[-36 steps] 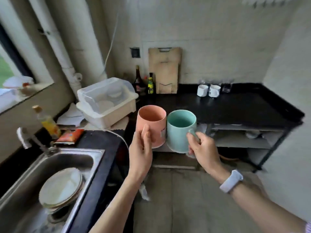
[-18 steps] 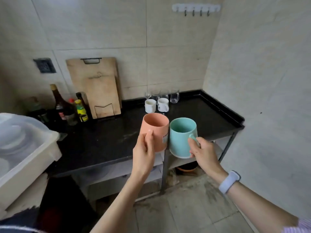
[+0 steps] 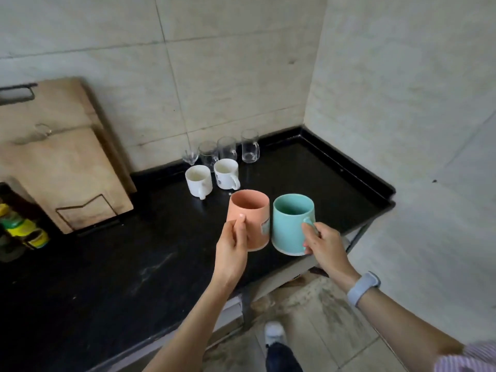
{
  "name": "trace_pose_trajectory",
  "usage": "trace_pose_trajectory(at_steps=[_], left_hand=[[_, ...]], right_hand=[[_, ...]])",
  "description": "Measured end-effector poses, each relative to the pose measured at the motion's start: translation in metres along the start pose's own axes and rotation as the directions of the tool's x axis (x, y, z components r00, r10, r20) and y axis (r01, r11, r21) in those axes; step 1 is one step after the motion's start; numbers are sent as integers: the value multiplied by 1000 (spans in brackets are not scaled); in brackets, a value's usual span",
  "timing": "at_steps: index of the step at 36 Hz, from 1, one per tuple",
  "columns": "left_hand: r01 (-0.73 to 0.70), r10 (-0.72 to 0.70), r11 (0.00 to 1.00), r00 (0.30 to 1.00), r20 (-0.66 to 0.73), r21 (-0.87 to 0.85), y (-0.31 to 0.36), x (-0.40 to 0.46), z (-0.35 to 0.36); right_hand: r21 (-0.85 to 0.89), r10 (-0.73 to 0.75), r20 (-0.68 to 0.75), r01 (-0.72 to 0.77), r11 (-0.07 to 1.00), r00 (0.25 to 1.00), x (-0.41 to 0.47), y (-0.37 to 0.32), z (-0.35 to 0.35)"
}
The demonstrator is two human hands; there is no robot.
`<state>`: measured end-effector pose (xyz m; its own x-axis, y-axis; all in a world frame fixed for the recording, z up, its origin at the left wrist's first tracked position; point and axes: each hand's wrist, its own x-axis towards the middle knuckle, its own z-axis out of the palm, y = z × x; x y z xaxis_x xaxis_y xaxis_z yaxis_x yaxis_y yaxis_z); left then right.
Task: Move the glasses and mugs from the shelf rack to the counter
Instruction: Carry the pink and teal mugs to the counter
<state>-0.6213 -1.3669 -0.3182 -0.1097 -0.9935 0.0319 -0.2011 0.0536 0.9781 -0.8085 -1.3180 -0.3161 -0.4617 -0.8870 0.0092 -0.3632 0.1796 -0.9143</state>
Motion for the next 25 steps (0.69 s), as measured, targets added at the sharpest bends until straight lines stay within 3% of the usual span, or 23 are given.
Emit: trace_pose_trajectory(at_steps=[14, 25], left_hand=[[215, -215, 976, 977, -3, -40, -71, 217, 131], [263, -271, 960, 959, -80, -95, -121, 293, 159]], right_hand=[[-13, 66, 97, -65, 998, 993, 265, 78, 31], [-36, 92, 174, -87, 996, 980, 355, 116, 81]])
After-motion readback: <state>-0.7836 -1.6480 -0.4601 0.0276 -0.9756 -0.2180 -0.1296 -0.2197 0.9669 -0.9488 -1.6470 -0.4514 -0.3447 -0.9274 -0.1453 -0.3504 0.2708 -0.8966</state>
